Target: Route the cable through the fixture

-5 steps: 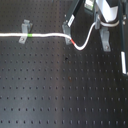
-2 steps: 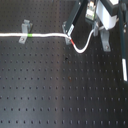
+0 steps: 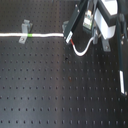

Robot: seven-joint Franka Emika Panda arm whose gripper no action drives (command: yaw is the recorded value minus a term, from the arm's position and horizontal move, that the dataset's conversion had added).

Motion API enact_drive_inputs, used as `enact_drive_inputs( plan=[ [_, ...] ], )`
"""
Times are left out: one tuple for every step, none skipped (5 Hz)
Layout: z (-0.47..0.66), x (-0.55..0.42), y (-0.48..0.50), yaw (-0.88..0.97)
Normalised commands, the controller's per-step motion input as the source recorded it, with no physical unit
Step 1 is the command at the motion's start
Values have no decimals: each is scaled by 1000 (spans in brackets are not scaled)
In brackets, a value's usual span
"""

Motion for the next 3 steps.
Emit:
enact_drive_inputs(
  plan=[
    [359, -7, 81, 94],
    [254, 59, 213, 363],
    [661, 124, 293, 529]
  ],
)
